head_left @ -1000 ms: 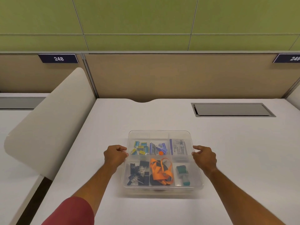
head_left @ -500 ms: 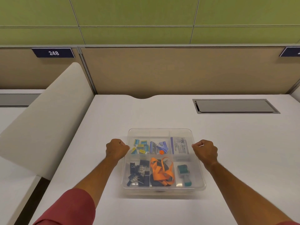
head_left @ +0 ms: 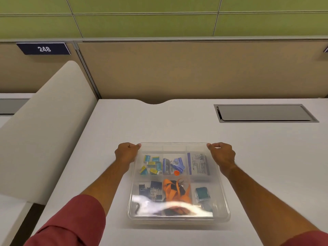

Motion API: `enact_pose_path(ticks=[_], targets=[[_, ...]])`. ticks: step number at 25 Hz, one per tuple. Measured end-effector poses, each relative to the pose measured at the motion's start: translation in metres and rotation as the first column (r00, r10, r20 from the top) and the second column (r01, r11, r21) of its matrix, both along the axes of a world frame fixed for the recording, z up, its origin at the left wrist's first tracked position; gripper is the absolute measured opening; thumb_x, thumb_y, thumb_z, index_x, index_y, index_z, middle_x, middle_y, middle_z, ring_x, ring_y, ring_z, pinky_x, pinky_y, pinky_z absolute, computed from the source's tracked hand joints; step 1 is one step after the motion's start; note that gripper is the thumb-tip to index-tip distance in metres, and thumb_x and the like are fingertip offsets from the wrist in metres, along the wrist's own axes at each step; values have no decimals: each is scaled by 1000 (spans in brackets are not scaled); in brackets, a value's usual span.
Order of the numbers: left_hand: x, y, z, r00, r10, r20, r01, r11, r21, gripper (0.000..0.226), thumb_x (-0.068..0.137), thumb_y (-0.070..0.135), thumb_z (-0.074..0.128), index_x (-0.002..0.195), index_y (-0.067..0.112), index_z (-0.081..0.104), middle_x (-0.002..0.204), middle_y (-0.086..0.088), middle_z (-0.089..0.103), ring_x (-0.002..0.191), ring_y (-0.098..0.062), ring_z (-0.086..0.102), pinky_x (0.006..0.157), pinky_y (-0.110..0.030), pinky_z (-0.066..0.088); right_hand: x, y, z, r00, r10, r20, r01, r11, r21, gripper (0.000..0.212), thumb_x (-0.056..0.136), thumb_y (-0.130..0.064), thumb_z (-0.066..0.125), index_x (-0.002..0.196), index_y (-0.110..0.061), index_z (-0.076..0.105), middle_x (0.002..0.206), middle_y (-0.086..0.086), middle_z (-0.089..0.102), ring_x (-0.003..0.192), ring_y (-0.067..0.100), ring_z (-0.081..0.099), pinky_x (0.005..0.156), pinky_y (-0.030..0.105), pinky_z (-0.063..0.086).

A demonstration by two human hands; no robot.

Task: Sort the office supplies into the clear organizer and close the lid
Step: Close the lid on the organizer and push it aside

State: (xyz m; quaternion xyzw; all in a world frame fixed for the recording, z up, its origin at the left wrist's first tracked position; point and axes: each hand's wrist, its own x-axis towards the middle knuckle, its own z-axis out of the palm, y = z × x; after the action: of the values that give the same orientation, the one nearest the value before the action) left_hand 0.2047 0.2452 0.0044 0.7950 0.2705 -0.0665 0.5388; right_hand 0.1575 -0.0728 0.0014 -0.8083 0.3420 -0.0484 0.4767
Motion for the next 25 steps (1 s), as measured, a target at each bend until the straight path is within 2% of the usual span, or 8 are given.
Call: enact_pose_path(ticks=[5,8,11,15,20,23,25], targets=[[13,-3,-9,999,26,-39,-26,1000,-2,32,79,39,75,71,12,62,79,-7,64,71,-23,58,64,-31,53,15,1,-3,1000,-3,-8,3,1000,17,36,81,-42,72,93,-8,69,99,7,69,92,25,62,89,40,52],[18,-2,-15,995,41,-95,-44,998,-32,30,78,38,76,78,12,64,83,-8,65,77,-25,61,69,-36,56,17,2,-5,1000,11,3,-11,1000,5,32,82,-43,71,82,-11,66,90,6,69,83,22,60,83,38,51],[22,-3,-18,990,45,-133,-51,998,-40,27,79,37,76,80,14,62,88,-9,64,80,-24,60,68,-36,55,19,2,-6,1000,13,-1,-13,1000,13,35,81,-45,71,82,-10,66,87,5,67,83,23,61,81,39,52],[23,-4,-23,990,58,-129,-60,998,-11,27,80,38,74,81,15,60,91,-11,65,86,-28,61,75,-40,57,19,-1,-11,1000,-12,-4,12,992,129,35,78,-44,75,78,-10,66,87,6,67,83,25,61,76,37,50],[25,-1,-26,986,54,-156,-68,994,-83,29,79,37,75,85,13,61,97,-12,65,94,-30,62,80,-42,56,19,-15,-8,995,-39,-92,77,887,456,30,73,-34,81,84,-11,67,92,10,67,87,30,60,78,43,50],[25,-1,-26,985,52,-165,-67,994,-86,31,79,38,76,88,12,62,99,-13,65,96,-31,61,82,-44,56,22,-17,-8,992,-39,-120,90,881,465,28,72,-33,82,82,-12,65,94,12,66,88,30,60,84,47,51],[24,-2,-24,988,48,-146,-59,996,-67,31,79,38,76,90,12,63,98,-12,66,95,-31,62,80,-43,57,21,-14,-9,997,-11,-81,42,920,391,27,76,-36,79,81,-13,66,96,12,68,92,32,62,88,49,53]])
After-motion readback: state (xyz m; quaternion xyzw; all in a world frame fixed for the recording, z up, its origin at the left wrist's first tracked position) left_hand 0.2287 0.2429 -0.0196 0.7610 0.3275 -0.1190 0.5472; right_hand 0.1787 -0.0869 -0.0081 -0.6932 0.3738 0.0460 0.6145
